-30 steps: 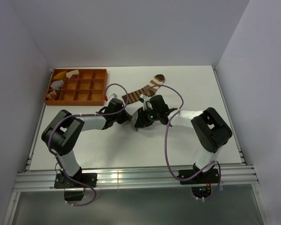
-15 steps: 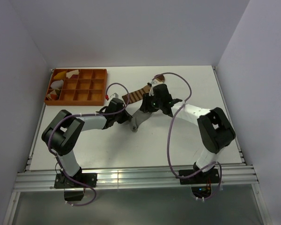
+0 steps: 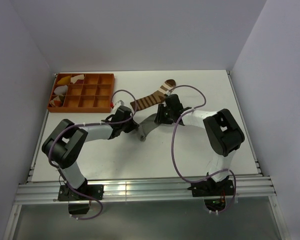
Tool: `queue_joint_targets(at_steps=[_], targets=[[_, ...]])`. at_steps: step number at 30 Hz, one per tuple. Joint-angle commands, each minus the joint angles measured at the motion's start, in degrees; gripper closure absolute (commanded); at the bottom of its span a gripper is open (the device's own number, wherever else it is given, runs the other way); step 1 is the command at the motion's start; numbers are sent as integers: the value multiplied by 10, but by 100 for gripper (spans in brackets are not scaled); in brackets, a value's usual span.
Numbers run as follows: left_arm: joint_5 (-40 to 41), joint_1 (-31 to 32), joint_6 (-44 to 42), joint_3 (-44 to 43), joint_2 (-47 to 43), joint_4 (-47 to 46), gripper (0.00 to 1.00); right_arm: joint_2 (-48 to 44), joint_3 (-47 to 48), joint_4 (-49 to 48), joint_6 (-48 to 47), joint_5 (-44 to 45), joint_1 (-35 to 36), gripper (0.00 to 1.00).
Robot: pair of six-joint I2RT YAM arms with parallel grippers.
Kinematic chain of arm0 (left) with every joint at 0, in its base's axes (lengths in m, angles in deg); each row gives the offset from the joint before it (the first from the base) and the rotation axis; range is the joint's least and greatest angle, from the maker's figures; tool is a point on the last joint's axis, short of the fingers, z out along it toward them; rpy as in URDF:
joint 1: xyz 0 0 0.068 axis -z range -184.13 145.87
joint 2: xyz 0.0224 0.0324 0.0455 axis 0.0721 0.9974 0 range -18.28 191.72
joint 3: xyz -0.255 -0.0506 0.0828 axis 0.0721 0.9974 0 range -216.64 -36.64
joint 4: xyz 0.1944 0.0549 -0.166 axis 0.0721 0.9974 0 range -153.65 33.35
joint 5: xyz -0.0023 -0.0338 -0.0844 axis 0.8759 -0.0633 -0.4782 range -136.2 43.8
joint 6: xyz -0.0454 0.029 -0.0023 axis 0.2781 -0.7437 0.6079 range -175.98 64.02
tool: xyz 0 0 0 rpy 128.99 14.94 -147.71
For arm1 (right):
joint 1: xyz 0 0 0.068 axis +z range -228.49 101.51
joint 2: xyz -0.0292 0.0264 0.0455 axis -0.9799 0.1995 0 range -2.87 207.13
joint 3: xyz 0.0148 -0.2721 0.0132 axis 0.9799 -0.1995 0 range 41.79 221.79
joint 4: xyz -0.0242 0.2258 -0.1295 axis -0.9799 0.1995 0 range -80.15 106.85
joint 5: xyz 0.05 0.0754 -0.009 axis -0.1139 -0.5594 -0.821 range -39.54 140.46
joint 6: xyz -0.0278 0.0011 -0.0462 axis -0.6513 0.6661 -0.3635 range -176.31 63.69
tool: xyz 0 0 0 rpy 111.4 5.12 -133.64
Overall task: Roll the socks
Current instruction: Roll the sock at the center of the board.
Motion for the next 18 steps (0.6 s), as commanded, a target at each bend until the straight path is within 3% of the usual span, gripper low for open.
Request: queue_joint_targets(at_steps=[1,7,13,18], targets=[[75,-16,-2,27,-25,83,99,-12,-42,58,11,78,-29,53],[34,-21,-17,-1,15,90,100,-63,-52,36,-17,52,-20,53],[-12,-17,-53,-27,43,68,100,-148,-66,-21,-103,14,16,53],[-22,-17,-63,-38,51,83,100,-188,-83,-69,-236,62,126,44]])
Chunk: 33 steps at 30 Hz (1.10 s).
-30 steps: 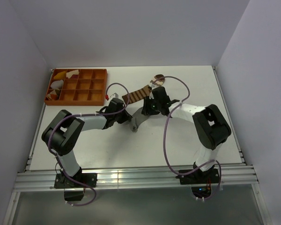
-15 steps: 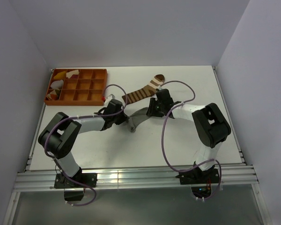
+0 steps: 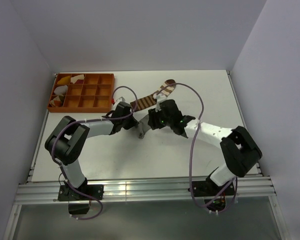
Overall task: Roll the socks
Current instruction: Roll the sock at the center of the board.
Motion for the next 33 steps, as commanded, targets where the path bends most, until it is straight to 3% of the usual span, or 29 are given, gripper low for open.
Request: queue_joint_targets(at_steps=[1,5,13,28,33], targets=[[-11,0,-36,-2,28,61,100,-38,-28,-71,-118,31,76,42],[-18,0,-42,-10,33,60,100,-45,-58,-122,-179,92,141,35],[-37,0,-60,-27,42,89,100,18,-58,-197,-227,182,224,30],[-59,0,-75,-43,54,101,100,127,-18,-227,-300,286,291,30],[-64,0,-79,-46,55,104,100,162,-11,-233,-308,306,293,38]])
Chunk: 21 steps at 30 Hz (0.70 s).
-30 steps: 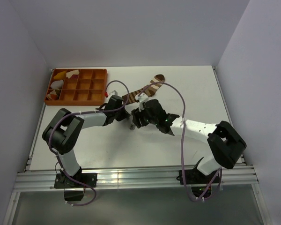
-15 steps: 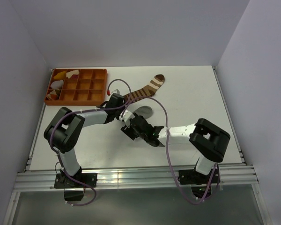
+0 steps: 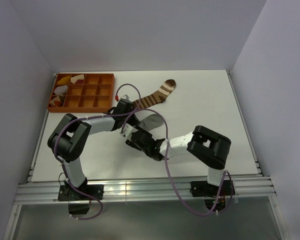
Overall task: Roll the socks
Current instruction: Roll the sock at the center of the board.
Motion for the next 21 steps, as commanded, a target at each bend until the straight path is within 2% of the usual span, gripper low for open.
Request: queue_joint_targets(at_steps=[1,5,6,7,8,11,15,17,21], targets=[[-15,6,-23,4,27,64,100,24,22,-31,-16,33,5,39],[-21,6,-26,4,29,61,100,38,21,-34,-18,51,4,56],[-24,6,-25,4,30,60,100,38,17,-38,-16,51,4,68],[-25,6,-25,4,31,60,100,36,16,-39,-9,48,4,74],[-28,6,-25,4,32,59,100,32,14,-39,-6,48,4,84],[-32,6,-23,8,29,53,100,20,10,-31,18,36,3,100],[-38,6,-15,17,16,38,96,-13,-6,-6,82,-23,-20,100],[-36,5,-10,17,13,35,94,-41,-21,-4,132,-84,-40,100],[-35,2,-5,18,11,33,100,-69,-48,13,200,-177,-116,100]])
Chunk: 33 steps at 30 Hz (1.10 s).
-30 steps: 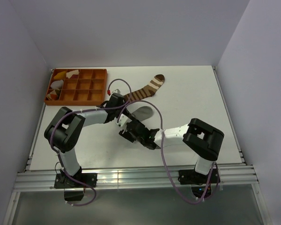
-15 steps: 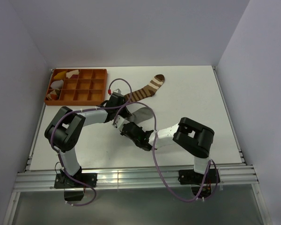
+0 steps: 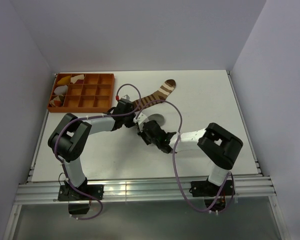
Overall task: Roll the socks
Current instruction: Roll the sock at the center of the board.
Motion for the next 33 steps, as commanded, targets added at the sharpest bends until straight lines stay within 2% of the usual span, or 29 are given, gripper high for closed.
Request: queue_joint_targets(at_steps=[1,2,4,5,8,11,15,22,33], targets=[[-15,4,-2,15,10,43,100,-33,-17,24,87,-90,-52,100],[-19,4,1,14,12,42,100,-36,-19,25,84,-91,-56,99],[-16,4,5,12,17,44,100,-42,-21,29,78,-100,-56,90],[-17,4,8,14,17,42,100,-50,-21,29,78,-101,-55,76],[-12,4,16,18,12,42,100,-84,-31,19,65,-92,-46,51],[-6,4,18,18,10,45,100,-103,-25,20,36,-47,-19,41],[-11,4,21,15,11,48,100,-88,-7,10,-10,24,16,35],[-13,4,19,18,6,52,100,-7,26,-7,-48,129,45,34],[-19,4,17,14,12,53,100,46,37,-58,-105,161,67,38]])
